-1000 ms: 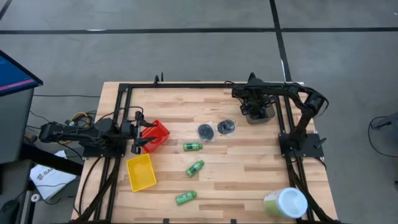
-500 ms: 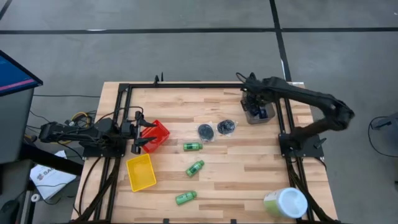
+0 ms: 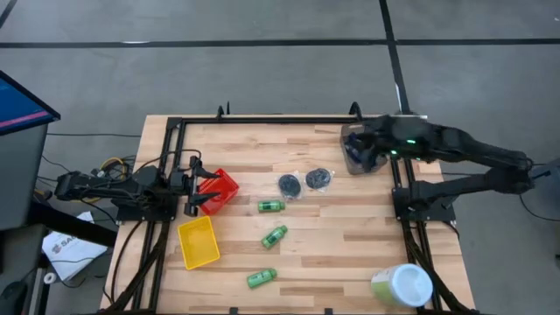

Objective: Pick & Place Travel size toiletries
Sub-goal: Put the top bottle of shampoo into the red bin

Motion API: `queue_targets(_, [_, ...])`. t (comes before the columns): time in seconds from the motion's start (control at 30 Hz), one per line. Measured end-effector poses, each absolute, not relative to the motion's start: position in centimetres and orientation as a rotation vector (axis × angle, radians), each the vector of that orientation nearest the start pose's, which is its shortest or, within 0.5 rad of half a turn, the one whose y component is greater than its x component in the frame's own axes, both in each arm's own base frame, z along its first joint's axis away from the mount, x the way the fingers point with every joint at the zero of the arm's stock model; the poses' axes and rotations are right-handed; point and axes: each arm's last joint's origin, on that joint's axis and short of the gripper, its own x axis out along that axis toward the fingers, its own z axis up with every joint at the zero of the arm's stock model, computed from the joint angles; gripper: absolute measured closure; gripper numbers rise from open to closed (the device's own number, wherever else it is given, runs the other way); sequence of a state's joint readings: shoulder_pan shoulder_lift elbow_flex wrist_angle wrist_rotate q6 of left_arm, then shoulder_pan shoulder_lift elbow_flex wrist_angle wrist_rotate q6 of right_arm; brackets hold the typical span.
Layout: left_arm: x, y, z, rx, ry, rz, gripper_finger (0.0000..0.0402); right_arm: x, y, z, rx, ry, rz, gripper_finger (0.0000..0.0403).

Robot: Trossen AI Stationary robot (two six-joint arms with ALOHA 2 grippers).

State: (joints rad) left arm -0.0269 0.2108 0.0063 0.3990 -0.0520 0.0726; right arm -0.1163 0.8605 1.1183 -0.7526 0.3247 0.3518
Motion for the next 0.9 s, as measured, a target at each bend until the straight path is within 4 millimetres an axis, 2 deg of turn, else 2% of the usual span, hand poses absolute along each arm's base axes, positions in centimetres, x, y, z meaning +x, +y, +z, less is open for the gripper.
queue_targets(0.17, [10.9,-0.1,18.7,0.063,-0.196,0.032,0.016,13.3,-0.7,40.6,0.132,0.2,-0.266,0.0325])
queue_targets(0.3, [10.8,-0.1,18.9,0.061,-0.224,0.033,0.016,11.9,0.0,40.8,0.077,0.169,-0.201,0.0365])
queue_targets(0.43, [10.8,-0.1,19.0,0.06,-0.234,0.033,0.016,9.2,0.0,39.6,0.085,0.109,-0.173,0.0398])
queue_targets(0.53, [10.8,-0.1,19.0,0.06,-0.235,0.033,0.016,7.0,-0.1,38.3,0.107,0.021,-0.162,0.0393])
queue_targets(0.73, [10.8,-0.1,19.1,0.06,-0.239,0.033,0.016,4.3,-0.3,35.5,0.141,-0.153,-0.148,0.0401])
queue_targets(0.9, [10.8,-0.1,19.1,0.06,-0.246,0.033,0.016,3.1,-0.4,32.6,0.186,-0.193,-0.127,0.0402])
